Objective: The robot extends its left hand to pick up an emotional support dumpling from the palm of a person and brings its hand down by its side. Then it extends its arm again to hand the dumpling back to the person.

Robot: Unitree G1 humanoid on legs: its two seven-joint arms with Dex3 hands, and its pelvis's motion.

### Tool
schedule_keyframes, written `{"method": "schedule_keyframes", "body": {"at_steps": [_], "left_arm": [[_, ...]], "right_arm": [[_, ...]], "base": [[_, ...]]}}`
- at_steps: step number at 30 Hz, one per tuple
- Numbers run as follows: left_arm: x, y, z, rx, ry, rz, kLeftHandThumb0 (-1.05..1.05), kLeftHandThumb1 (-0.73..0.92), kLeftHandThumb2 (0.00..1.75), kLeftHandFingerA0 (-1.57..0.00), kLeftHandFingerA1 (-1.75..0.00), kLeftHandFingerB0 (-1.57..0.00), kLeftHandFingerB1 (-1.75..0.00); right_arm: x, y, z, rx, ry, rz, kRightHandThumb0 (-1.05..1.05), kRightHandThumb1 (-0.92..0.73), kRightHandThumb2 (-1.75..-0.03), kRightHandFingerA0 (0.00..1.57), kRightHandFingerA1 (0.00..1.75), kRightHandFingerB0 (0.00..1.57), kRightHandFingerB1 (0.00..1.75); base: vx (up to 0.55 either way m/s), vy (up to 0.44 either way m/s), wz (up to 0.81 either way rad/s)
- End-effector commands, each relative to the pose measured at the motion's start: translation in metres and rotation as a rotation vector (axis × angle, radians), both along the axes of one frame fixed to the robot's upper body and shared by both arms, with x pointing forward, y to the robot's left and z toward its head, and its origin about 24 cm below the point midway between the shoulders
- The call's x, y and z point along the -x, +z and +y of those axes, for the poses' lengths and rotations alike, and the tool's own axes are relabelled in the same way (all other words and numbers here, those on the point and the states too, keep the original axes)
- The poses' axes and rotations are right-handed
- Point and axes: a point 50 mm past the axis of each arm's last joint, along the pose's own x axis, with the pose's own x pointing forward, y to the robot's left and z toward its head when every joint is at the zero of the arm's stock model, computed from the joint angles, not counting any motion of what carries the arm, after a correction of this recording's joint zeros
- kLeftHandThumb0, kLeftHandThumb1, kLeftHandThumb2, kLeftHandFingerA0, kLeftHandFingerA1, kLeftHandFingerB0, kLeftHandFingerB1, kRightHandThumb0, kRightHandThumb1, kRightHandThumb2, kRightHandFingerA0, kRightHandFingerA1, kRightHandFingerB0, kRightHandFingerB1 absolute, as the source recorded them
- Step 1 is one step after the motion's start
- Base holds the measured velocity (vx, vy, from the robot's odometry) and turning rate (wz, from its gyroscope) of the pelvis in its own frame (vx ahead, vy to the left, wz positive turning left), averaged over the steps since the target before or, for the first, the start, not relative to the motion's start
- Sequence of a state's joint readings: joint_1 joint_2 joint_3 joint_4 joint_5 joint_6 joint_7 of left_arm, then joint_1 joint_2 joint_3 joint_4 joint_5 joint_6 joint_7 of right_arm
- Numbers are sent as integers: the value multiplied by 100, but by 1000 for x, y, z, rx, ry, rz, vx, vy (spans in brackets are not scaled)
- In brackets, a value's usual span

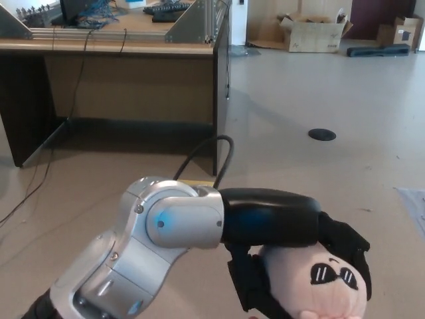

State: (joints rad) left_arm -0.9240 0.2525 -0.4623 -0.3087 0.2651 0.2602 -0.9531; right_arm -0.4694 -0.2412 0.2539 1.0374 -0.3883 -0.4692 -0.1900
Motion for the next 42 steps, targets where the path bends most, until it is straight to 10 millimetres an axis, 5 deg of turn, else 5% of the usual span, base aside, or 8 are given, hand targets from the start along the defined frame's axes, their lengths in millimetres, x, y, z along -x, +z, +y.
{"method": "schedule_keyframes", "body": {"at_steps": [1,11,13,14,23,33,40,42], "left_arm": [[-2,-6,4,37,36,52,-19,75,67,-79,-125,-82,-82],[-2,-15,13,208,55,95,-16,70,73,-78,-139,-84,-91],[-2,-14,17,284,56,103,-15,67,75,-79,-140,-85,-90],[-3,-10,21,338,63,105,-14,67,78,-78,-150,-85,-85],[-10,32,63,744,126,209,-16,74,63,-87,-131,-90,-76],[-13,64,159,1292,148,536,-19,70,60,-87,-133,-95,-67],[3,23,218,1446,227,642,-22,84,64,-80,-139,-89,-73],[10,-28,246,1544,305,816,-18,84,68,-78,-138,-88,-70]], "right_arm": [[-1,5,-4,20,46,-24,-46,-71,-62,49,42,52,37],[1,2,-6,-53,-49,-40,-46,-69,-61,57,40,57,40],[2,1,-5,-24,-41,-47,-46,-58,-95,52,59,50,56],[1,1,-5,-50,-61,-38,-27,-59,-58,79,50,72,48],[-2,1,-1,-90,-91,-19,-27,-56,-58,85,57,77,48],[-3,1,-2,-90,-99,-19,-27,-56,-58,88,58,77,48],[7,-7,-7,-96,-114,-2,-29,-56,-58,86,56,77,48],[12,-12,-10,-98,-128,7,-29,-56,-58,87,58,78,48]], "base": [[0,0,0],[0,0,0],[0,0,0],[0,0,0],[0,0,0],[0,0,0],[0,0,0],[0,0,0]]}}
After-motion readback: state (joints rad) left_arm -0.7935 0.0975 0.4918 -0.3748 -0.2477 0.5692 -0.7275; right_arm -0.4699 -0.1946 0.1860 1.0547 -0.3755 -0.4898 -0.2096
